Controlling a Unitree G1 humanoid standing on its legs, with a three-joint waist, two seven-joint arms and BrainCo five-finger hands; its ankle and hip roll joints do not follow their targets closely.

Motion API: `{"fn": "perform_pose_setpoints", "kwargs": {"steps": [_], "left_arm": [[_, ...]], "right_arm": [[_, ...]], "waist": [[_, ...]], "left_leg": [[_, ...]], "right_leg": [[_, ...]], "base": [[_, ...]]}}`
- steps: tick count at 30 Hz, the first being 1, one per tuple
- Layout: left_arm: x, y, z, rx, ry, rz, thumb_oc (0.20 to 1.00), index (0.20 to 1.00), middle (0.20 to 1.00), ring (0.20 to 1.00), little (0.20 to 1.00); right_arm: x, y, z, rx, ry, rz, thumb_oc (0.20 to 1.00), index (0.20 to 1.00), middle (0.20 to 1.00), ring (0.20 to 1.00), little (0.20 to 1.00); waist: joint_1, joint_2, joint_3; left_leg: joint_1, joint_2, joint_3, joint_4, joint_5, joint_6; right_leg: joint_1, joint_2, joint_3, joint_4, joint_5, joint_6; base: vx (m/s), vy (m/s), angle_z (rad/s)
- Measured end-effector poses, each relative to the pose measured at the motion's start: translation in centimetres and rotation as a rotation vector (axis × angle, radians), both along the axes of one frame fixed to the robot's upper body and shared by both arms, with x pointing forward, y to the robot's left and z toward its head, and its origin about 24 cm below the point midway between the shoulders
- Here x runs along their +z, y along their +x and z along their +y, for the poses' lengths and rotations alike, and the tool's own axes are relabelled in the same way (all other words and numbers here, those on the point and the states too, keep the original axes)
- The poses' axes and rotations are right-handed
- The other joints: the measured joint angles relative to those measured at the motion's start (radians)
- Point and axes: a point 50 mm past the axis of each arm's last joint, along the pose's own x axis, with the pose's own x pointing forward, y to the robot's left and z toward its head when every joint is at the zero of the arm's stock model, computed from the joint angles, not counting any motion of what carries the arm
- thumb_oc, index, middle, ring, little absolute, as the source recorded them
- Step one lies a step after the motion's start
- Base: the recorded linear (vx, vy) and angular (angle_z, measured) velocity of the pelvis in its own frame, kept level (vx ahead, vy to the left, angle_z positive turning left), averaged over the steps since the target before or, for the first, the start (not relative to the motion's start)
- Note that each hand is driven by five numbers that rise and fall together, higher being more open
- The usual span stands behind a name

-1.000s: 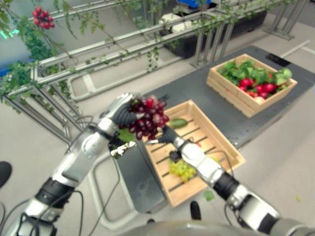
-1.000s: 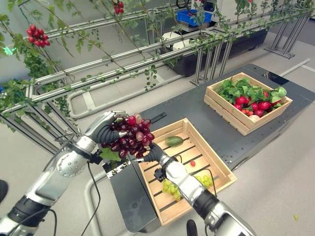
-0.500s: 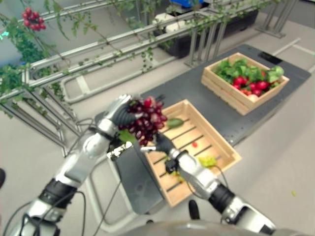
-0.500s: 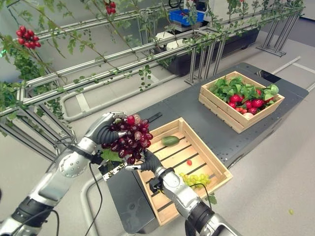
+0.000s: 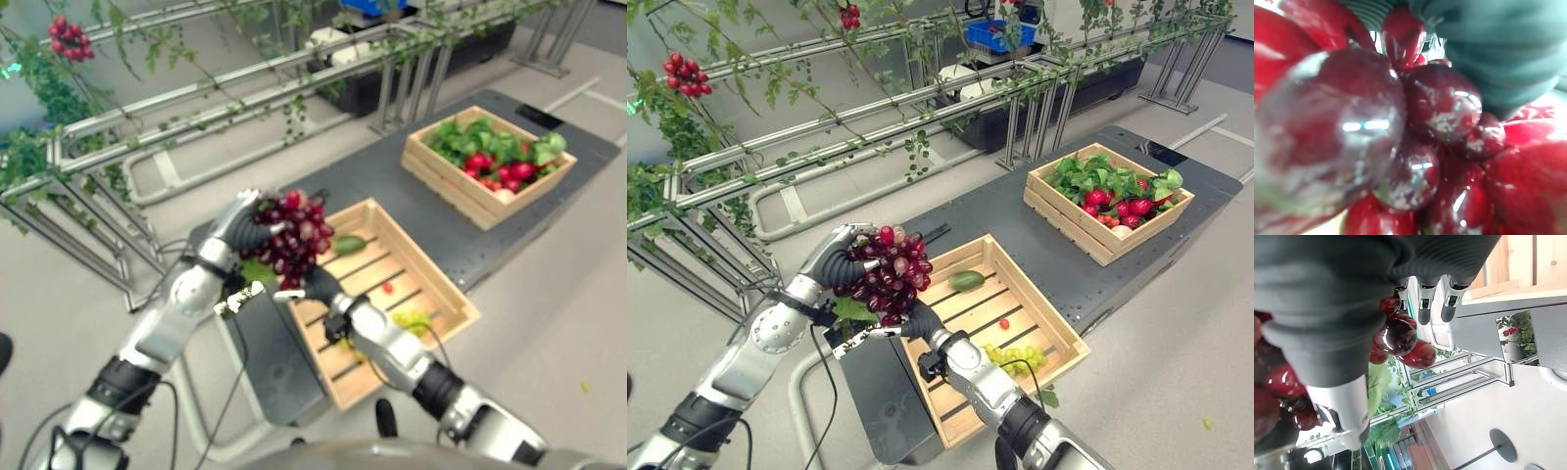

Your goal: Pick up the fruits from the basket on one side to the basket on the other side

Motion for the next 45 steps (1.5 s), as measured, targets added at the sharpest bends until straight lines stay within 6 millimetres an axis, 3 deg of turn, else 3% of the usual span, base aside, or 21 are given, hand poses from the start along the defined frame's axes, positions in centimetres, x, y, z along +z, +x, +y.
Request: {"fn": "perform_pose_setpoints", "kwargs": {"steps": [14,21,30,31,45], "left_arm": [[-0.8,-0.4,0.4,0.008,-0.06,0.051,0.2,0.2,0.2,0.2,0.2],[-0.9,-0.4,0.1,-0.003,-0.115,0.068,0.2,0.2,0.2,0.2,0.2],[-1.0,-0.4,0.1,-0.014,-0.153,0.087,0.2,0.2,0.2,0.2,0.2],[-1.0,-0.4,0.0,-0.014,-0.156,0.087,0.2,0.2,0.2,0.2,0.2],[-2.2,-1.1,0.2,-0.006,-0.21,0.143,0.2,0.2,0.2,0.2,0.2]], "right_arm": [[-0.5,-0.4,0.9,-0.008,0.255,0.233,1.0,1.0,1.0,1.0,1.0],[-1.8,-0.6,1.1,-0.026,0.303,0.333,1.0,1.0,1.0,1.0,1.0],[-2.1,-0.7,1.4,-0.043,0.365,0.395,1.0,1.0,1.0,1.0,1.0],[-2.1,-0.7,1.4,-0.045,0.366,0.394,0.2,0.2,0.2,0.2,0.2],[-1.9,-0.1,0.8,-0.099,0.366,0.374,0.2,0.2,0.2,0.2,0.2]], "waist": [[0.006,0.004,0.0],[0.03,0.005,0.0],[0.029,0.005,0.0],[0.029,0.005,0.0],[0.03,0.005,0.0]], "left_leg": [[0.001,0.0,0.0,-0.001,0.0,0.0],[0.003,-0.001,-0.001,-0.001,0.0,0.0],[0.004,-0.002,-0.001,-0.001,0.0,0.001],[0.004,-0.002,-0.001,-0.001,0.0,0.001],[0.004,-0.002,-0.006,-0.001,0.0,0.001]], "right_leg": [[0.0,0.0,-0.001,0.0,0.0,-0.001],[0.002,-0.001,-0.001,0.0,0.0,-0.001],[0.004,-0.003,-0.002,0.0,0.0,0.0],[0.004,-0.003,-0.002,0.0,0.0,0.0],[0.004,-0.003,-0.003,0.0,0.0,0.0]], "base": [[0.0,0.002,0.0],[0.0,0.0,0.0],[0.0,0.0,0.0],[0.0,0.0,0.0],[0.0,0.0,0.0]]}}
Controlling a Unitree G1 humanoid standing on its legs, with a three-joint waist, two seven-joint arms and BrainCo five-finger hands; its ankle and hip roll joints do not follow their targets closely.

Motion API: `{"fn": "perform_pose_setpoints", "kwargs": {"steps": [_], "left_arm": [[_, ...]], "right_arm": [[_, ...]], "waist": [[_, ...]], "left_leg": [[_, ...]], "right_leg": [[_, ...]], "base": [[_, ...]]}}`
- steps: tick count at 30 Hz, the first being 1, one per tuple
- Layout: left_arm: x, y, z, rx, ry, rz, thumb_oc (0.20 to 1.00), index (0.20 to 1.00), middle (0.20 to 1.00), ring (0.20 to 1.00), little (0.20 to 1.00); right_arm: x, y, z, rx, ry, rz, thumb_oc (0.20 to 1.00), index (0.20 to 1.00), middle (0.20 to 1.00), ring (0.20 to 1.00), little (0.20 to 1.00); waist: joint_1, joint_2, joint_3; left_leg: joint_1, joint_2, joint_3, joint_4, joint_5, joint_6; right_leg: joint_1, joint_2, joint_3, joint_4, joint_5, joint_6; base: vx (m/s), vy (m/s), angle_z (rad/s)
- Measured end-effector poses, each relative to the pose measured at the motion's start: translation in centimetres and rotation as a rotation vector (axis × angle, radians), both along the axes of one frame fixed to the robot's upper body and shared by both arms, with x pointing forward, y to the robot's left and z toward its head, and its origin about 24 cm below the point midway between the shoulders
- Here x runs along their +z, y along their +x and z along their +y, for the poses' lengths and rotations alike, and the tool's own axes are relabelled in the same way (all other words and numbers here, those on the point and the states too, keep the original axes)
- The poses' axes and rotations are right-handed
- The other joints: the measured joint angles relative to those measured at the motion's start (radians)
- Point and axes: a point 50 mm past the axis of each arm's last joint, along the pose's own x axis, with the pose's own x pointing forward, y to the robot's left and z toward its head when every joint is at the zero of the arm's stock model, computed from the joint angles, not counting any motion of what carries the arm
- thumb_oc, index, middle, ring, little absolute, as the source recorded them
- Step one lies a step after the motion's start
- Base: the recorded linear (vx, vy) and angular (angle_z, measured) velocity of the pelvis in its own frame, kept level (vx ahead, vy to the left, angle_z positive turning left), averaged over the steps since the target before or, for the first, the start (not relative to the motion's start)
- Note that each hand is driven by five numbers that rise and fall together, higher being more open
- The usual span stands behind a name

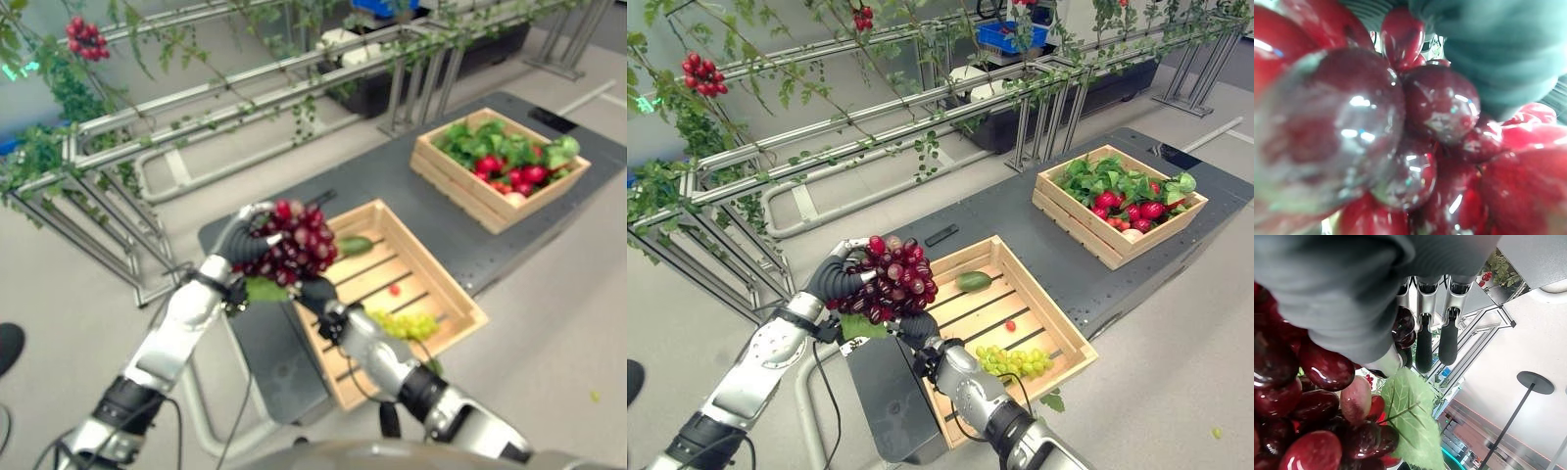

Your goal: Pick up the fruits from the basket on one side to the basket on the other side

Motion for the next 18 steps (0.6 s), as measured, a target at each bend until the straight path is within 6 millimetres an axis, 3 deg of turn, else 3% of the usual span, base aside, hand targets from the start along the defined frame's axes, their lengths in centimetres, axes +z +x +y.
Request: {"fn": "perform_pose_setpoints", "kwargs": {"steps": [14,15,16,17,18], "left_arm": [[-0.3,-0.3,1.0,0.039,-0.025,0.016,0.2,0.2,0.2,0.2,0.2],[-0.4,-0.4,1.0,0.04,-0.026,0.021,0.36,0.36,0.36,0.36,0.36],[-0.5,-0.4,1.1,0.04,-0.027,0.023,0.467,0.467,0.467,0.467,0.467],[-0.5,-0.4,1.1,0.04,-0.031,0.026,1.0,1.0,1.0,1.0,1.0],[-0.5,-0.5,1.1,0.04,-0.037,0.028,1.0,1.0,1.0,1.0,1.0]], "right_arm": [[0.0,0.0,-0.1,-0.002,-0.01,-0.009,0.2,0.2,0.2,0.2,0.2],[0.0,0.0,-0.1,0.002,-0.021,-0.018,0.2,0.2,0.2,0.2,0.2],[0.0,0.0,-0.1,0.003,-0.025,-0.02,0.2,0.2,0.2,0.2,0.2],[0.0,0.0,-0.1,0.002,-0.026,-0.021,0.2,0.2,0.2,0.2,0.2],[0.0,0.1,-0.1,0.002,-0.032,-0.025,0.2,0.2,0.2,0.2,0.2]], "waist": [[0.0,0.0,0.0],[0.0,0.0,0.0],[0.0,0.0,0.0],[0.0,0.0,0.0],[0.0,0.0,0.0]], "left_leg": [[-0.001,0.0,-0.002,0.0,0.0,0.0],[-0.001,0.0,-0.003,0.0,0.0,0.0],[-0.001,0.0,-0.003,0.0,0.0,0.0],[-0.001,0.0,-0.003,0.0,0.0,0.0],[-0.001,0.0,-0.004,0.0,0.0,0.0]], "right_leg": [[0.0,0.0,-0.002,0.0,0.0,0.0],[0.0,0.0,-0.002,0.0,0.0,0.0],[0.0,0.0,-0.002,0.0,0.0,0.0],[0.0,0.0,-0.003,0.0,0.0,0.0],[0.0,0.0,-0.003,0.0,0.0,0.0]], "base": [[0.0,0.0,0.0],[0.0,0.0,0.0],[0.0,0.0,0.0],[0.0,0.0,0.0],[0.0,0.0,0.0]]}}
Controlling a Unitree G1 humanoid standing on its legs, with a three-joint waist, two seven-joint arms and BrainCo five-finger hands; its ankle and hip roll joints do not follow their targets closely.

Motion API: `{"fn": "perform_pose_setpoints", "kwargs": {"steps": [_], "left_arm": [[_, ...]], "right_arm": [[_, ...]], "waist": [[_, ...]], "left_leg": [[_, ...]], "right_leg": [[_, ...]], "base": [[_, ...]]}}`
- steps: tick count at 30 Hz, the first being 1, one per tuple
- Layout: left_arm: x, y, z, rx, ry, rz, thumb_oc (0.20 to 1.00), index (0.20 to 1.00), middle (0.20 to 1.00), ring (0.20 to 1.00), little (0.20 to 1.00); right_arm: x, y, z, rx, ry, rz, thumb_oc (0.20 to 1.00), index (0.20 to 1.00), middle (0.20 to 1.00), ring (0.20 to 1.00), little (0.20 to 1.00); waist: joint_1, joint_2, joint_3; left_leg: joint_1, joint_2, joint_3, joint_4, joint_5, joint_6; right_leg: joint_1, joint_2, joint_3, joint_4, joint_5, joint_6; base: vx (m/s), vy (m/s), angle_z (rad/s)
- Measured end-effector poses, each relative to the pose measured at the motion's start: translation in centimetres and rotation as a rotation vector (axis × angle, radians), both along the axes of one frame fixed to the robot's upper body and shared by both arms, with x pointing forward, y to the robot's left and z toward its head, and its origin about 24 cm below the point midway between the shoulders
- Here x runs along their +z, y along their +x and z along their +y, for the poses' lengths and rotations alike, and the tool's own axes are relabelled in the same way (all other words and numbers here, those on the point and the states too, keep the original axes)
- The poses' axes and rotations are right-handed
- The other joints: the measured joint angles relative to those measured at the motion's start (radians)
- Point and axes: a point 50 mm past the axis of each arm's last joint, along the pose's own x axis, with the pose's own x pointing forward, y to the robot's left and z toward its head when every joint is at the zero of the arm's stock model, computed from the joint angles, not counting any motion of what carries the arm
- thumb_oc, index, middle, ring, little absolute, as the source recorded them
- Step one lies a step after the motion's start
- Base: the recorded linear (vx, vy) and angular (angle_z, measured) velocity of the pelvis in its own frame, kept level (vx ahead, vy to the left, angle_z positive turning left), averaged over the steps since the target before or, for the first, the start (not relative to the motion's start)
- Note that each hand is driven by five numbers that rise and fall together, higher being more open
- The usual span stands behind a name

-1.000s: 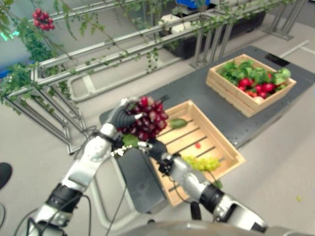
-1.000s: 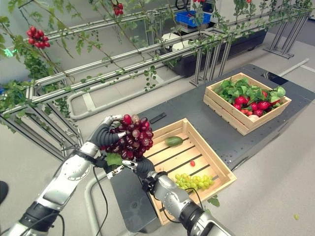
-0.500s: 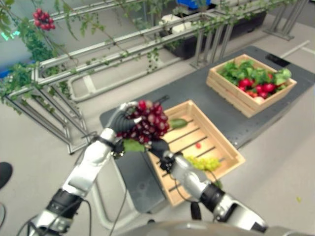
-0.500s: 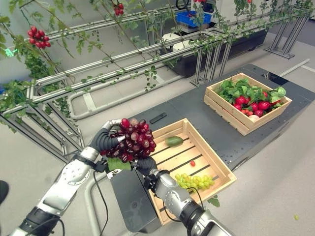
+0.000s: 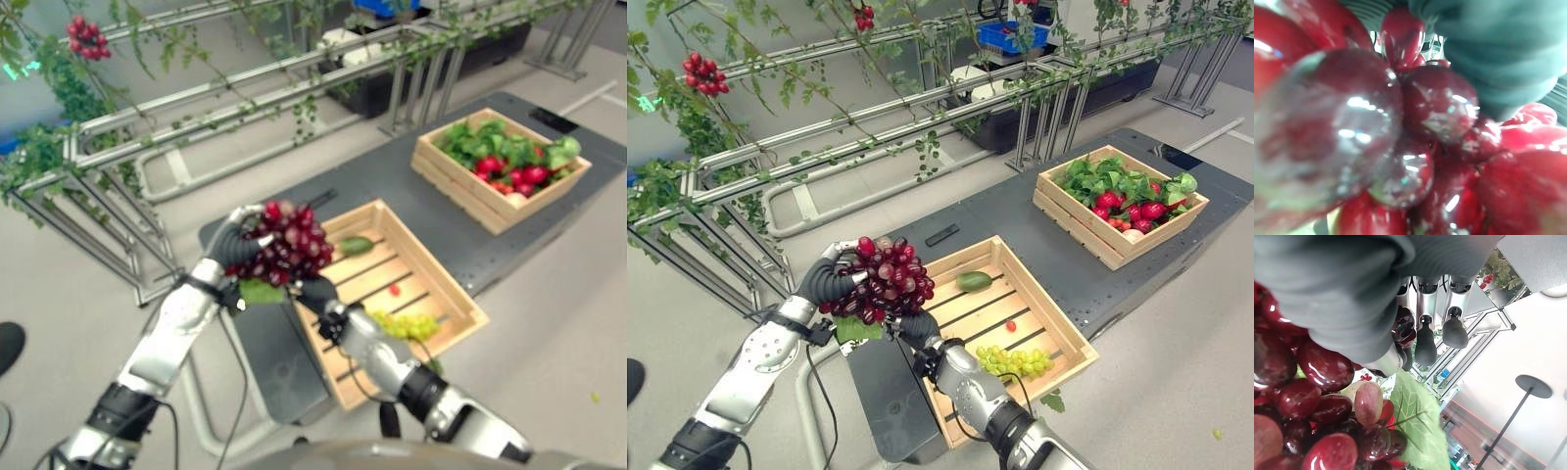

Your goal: Pick up the fruits from the basket on one side to the basket on the other side

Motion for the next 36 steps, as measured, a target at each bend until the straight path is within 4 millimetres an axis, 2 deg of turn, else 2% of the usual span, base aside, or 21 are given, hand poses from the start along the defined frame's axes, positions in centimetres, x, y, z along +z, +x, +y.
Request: {"fn": "perform_pose_setpoints", "kwargs": {"steps": [6,12,18,26,30,33,36], "left_arm": [[0.0,0.0,-0.1,0.012,-0.06,-0.001,1.0,1.0,1.0,1.0,1.0],[-0.3,-0.1,-0.1,0.057,-0.289,0.011,1.0,1.0,1.0,1.0,1.0],[-2.2,-0.7,-0.2,0.09,-0.566,0.104,1.0,1.0,1.0,1.0,1.0],[-2.5,-1.0,0.1,0.14,-0.662,0.088,1.0,1.0,1.0,1.0,1.0],[-1.6,-1.1,1.5,0.213,-0.721,-0.017,1.0,1.0,1.0,1.0,1.0],[-1.1,-1.3,2.9,0.268,-0.76,-0.075,1.0,1.0,1.0,1.0,1.0],[-1.2,-1.8,3.7,0.303,-0.826,-0.093,1.0,1.0,1.0,1.0,1.0]], "right_arm": [[0.0,0.3,-0.5,-0.025,-0.002,-0.001,0.2,0.2,0.2,0.2,0.2],[0.0,0.7,-1.2,-0.053,-0.041,-0.031,0.2,0.2,0.2,0.2,0.2],[0.1,1.0,-1.7,-0.092,-0.075,-0.055,0.2,0.2,0.2,0.2,0.2],[0.5,1.6,-2.6,-0.164,-0.104,-0.092,0.2,0.2,0.2,0.2,0.2],[0.4,2.1,-4.0,-0.219,-0.128,-0.096,0.2,0.2,0.2,0.2,0.2],[0.5,2.8,-6.1,-0.282,-0.183,-0.125,0.2,0.2,0.2,0.2,0.2],[1.5,3.3,-7.2,-0.327,-0.186,-0.186,0.2,0.2,0.2,0.2,0.2]], "waist": [[-0.001,0.0,0.0],[0.0,-0.001,0.001],[0.0,-0.005,0.003],[0.01,-0.02,0.018],[0.023,-0.033,0.037],[0.025,-0.038,0.041],[0.027,-0.044,0.054]], "left_leg": [[0.0,0.0,-0.002,0.0,0.0,0.0],[-0.002,-0.001,-0.004,0.0,0.0,0.0],[-0.007,-0.001,-0.007,0.001,0.0,0.0],[-0.008,-0.001,-0.009,0.001,0.0,0.0],[-0.013,-0.001,-0.018,0.003,-0.001,0.0],[-0.023,-0.002,-0.033,0.003,-0.001,0.0],[-0.024,-0.001,-0.034,0.005,0.0,0.0]], "right_leg": [[0.0,0.0,-0.001,0.0,0.0,0.0],[0.0,0.0,-0.002,0.0,0.0,0.0],[-0.003,0.0,-0.004,0.0,0.0,0.0],[-0.004,-0.001,-0.008,0.0,-0.001,0.0],[-0.004,-0.002,-0.016,0.0,-0.002,-0.001],[-0.008,-0.004,-0.025,0.0,-0.004,0.0],[-0.008,-0.003,-0.026,0.0,-0.004,-0.001]], "base": [[0.0,0.0,0.0],[0.0,0.0,0.0],[0.0,0.0,0.0],[0.0,0.0,0.0],[-0.01,0.0,0.06],[0.01,0.004,0.11],[0.0,0.0,0.0]]}}
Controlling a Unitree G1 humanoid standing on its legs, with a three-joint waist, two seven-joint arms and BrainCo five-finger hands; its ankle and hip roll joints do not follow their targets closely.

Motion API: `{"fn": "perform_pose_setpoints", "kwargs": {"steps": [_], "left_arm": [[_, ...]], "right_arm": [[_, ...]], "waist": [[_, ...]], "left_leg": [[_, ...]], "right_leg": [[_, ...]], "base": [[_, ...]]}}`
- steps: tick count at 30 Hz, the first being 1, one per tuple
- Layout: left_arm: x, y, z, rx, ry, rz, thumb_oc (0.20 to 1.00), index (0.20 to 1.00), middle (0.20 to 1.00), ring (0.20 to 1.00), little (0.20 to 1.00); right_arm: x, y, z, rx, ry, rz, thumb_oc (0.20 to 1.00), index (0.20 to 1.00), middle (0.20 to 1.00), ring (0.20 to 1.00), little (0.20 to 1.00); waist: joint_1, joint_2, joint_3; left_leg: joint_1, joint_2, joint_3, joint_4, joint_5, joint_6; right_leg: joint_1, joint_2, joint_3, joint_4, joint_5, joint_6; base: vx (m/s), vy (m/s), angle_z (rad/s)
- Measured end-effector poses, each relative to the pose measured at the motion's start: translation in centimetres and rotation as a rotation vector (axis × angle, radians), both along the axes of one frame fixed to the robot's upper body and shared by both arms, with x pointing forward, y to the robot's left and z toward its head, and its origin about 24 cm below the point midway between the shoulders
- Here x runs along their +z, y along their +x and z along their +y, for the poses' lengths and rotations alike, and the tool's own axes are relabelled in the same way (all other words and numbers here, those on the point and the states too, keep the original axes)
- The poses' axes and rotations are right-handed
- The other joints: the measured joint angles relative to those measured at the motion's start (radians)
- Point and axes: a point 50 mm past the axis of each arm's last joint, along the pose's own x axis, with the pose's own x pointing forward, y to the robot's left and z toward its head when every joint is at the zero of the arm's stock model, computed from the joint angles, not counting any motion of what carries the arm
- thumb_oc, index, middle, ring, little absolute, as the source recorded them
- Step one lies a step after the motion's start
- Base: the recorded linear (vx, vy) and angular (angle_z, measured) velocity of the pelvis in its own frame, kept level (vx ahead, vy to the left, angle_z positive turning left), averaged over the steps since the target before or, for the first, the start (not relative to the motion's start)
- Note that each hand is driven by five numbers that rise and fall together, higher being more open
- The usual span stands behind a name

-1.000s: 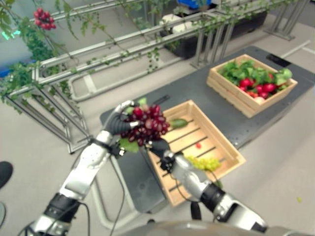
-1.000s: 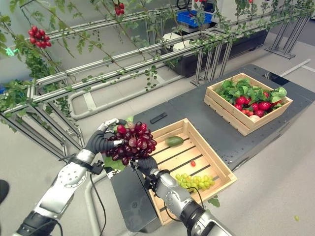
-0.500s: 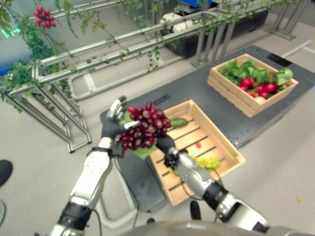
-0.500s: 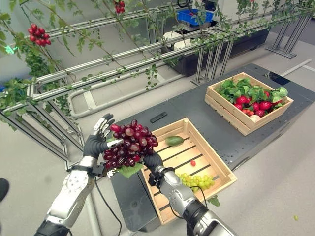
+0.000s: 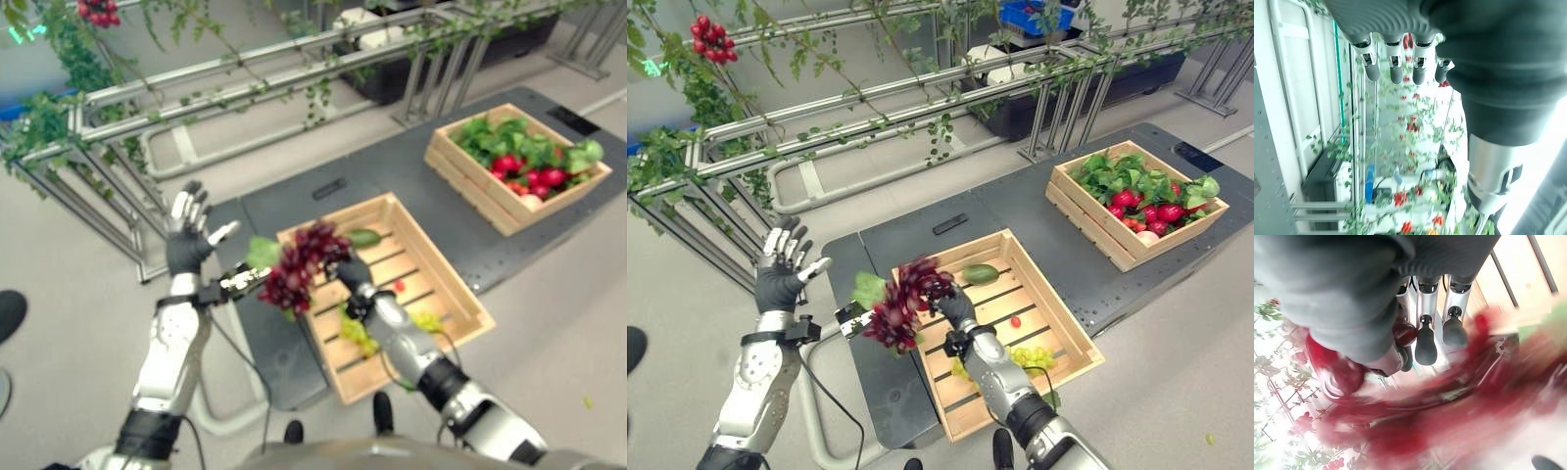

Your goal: Pick up the fruits from the basket on one side to the basket on the other side

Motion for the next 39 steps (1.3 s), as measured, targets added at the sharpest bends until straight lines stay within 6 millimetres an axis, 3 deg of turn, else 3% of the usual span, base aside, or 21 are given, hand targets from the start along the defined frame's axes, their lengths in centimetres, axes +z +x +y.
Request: {"fn": "perform_pose_setpoints", "kwargs": {"steps": [8,15,19,21,26,27,28,29,35,39], "left_arm": [[-1.1,-0.4,0.7,0.06,-0.01,0.03,1.0,1.0,1.0,1.0,1.0],[-6.4,-1.7,2.5,0.183,0.057,0.275,1.0,1.0,1.0,1.0,1.0],[-9.9,-2.9,3.3,0.235,0.088,0.449,1.0,1.0,1.0,1.0,1.0],[-12.5,-3.9,3.5,0.256,0.084,0.58,1.0,1.0,1.0,1.0,1.0],[-14.8,-5.1,2.8,0.232,0.128,0.707,1.0,1.0,1.0,1.0,1.0],[-14.9,-5.0,2.5,0.219,0.131,0.706,1.0,1.0,1.0,1.0,1.0],[-14.7,-4.9,2.4,0.211,0.133,0.698,1.0,1.0,1.0,1.0,1.0],[-14.6,-4.8,2.3,0.209,0.133,0.691,1.0,1.0,1.0,1.0,1.0],[-13.0,-3.9,1.9,0.183,0.132,0.606,1.0,1.0,1.0,1.0,1.0],[-9.9,-2.7,1.6,0.147,0.15,0.464,1.0,1.0,1.0,1.0,1.0]], "right_arm": [[1.9,0.6,-1.7,-0.084,0.005,-0.107,0.2,0.2,0.2,0.2,0.2],[2.0,0.4,-2.7,-0.124,-0.002,-0.123,0.2,0.2,0.2,0.2,0.2],[2.2,0.2,-2.7,-0.133,0.009,-0.134,0.2,0.2,0.2,0.2,0.2],[2.2,0.2,-2.7,-0.144,0.014,-0.138,0.2,0.2,0.2,0.2,0.2],[2.2,0.2,-2.7,-0.154,0.007,-0.141,0.2,0.2,0.2,0.2,0.2],[2.3,0.2,-2.7,-0.156,-0.013,-0.149,0.442,0.442,0.442,0.442,0.442],[2.3,0.1,-2.7,-0.156,-0.024,-0.153,0.865,0.865,0.865,0.865,0.865],[2.3,0.1,-2.6,-0.156,-0.027,-0.154,1.0,1.0,1.0,1.0,1.0],[2.2,0.1,-3.3,-0.163,-0.138,-0.189,1.0,1.0,1.0,1.0,1.0],[0.3,-1.1,-5.1,-0.215,-0.248,-0.155,1.0,1.0,1.0,1.0,1.0]], "waist": [[-0.001,-0.008,0.006],[-0.002,-0.02,0.014],[-0.004,-0.026,0.016],[-0.006,-0.027,0.016],[-0.007,-0.032,0.015],[-0.005,-0.034,0.014],[-0.006,-0.035,0.014],[-0.006,-0.035,0.013],[-0.009,-0.042,0.009],[-0.015,-0.05,0.008]], "left_leg": [[0.0,0.0,-0.001,0.002,0.0,0.0],[-0.002,-0.001,-0.004,0.003,-0.001,-0.001],[-0.002,-0.002,-0.005,0.003,-0.001,0.0],[-0.002,-0.003,-0.005,0.003,-0.001,0.0],[-0.001,-0.003,-0.002,0.003,-0.001,0.0],[-0.001,-0.004,-0.002,0.003,-0.001,0.0],[-0.001,-0.004,-0.002,0.003,-0.001,0.0],[-0.001,-0.004,-0.002,0.003,-0.001,0.0],[-0.001,-0.003,-0.002,0.002,0.0,0.0],[-0.001,-0.003,-0.002,0.0,0.0,0.001]], "right_leg": [[0.001,0.0,-0.003,0.0,-0.001,0.0],[0.001,-0.002,-0.007,0.0,-0.002,0.0],[0.001,-0.002,-0.008,0.0,-0.002,0.0],[0.002,-0.003,-0.008,0.0,-0.002,0.001],[0.002,-0.004,-0.008,0.0,-0.002,0.001],[0.002,-0.004,-0.008,0.0,-0.002,0.001],[0.002,-0.004,-0.008,0.0,-0.002,0.001],[0.002,-0.004,-0.008,0.0,-0.002,0.001],[0.002,-0.004,-0.007,0.0,-0.002,0.001],[0.001,-0.004,-0.008,0.0,-0.002,0.001]], "base": [[0.0,0.0,0.0],[0.0,0.0,0.0],[0.0,0.0,0.0],[0.0,0.0,0.0],[0.0,0.0,0.0],[0.0,0.0,0.0],[0.0,0.0,0.0],[0.0,0.0,0.0],[0.0,0.0,0.0],[0.0,0.0,0.0]]}}
